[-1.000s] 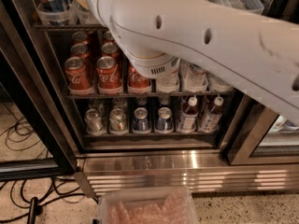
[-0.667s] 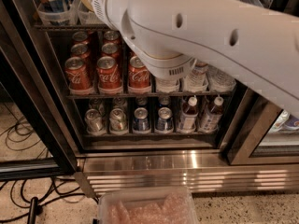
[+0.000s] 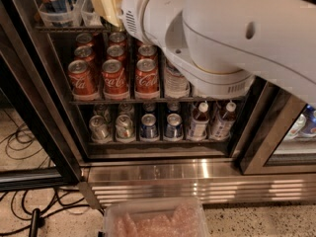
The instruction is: Pick green can from top shelf of fridge
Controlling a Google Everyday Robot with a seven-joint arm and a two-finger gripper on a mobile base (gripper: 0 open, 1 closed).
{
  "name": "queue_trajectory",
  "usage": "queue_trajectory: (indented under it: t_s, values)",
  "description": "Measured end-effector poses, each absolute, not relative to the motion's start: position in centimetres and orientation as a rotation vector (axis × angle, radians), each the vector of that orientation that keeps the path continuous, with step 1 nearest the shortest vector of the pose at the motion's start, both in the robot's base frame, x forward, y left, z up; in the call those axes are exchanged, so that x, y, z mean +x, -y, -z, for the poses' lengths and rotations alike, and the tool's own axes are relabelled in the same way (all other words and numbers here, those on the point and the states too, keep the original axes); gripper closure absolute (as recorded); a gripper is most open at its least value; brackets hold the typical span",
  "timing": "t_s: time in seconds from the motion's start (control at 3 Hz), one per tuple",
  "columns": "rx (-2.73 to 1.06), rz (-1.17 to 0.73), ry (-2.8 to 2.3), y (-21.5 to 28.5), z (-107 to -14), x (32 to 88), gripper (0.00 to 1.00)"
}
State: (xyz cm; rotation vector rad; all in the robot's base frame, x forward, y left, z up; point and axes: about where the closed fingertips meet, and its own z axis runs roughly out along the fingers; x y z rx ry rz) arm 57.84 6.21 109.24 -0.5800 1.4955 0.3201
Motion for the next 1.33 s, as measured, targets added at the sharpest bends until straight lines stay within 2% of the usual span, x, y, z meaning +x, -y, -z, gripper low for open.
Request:
queue_trajectory:
  t_s: [0.67,1.33]
  values:
    - [-0.736,-0.407,-1.519,-2.8,-107.0,57.6,1.00]
    - [-0.769,-0.440,-1.518,-3.4,-106.8,56.9,1.00]
